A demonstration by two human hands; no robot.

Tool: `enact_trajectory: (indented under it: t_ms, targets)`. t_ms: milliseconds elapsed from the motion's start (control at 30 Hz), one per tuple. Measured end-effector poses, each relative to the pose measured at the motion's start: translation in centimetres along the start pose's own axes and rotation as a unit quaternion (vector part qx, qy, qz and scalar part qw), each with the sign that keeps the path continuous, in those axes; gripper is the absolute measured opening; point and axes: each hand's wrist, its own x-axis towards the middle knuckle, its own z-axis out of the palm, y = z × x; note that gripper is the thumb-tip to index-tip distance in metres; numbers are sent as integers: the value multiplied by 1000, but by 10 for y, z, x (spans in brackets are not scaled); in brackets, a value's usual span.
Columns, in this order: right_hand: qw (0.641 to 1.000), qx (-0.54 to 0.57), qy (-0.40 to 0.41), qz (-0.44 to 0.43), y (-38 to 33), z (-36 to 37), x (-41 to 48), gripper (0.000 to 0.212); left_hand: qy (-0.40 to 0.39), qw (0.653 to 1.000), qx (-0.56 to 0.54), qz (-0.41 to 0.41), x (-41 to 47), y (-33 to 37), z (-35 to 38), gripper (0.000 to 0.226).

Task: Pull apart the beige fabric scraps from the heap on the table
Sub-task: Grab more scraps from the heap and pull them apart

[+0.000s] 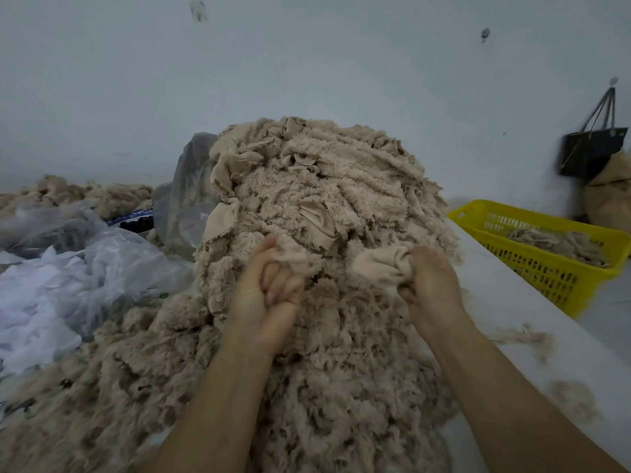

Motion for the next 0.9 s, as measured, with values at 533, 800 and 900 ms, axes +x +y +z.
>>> enact_trajectory:
  t_ms: [533,800,900]
  targets:
    - [816,574,-9,71,-21,-41,9,31,-224,599,762,101,-12,-39,-2,45]
    - [967,213,-69,122,5,-6,2,55,45,503,858,96,1,-22,-11,36]
    - [990,46,-105,79,13,1,-4,45,49,439,897,-3,2,-23,-16,35]
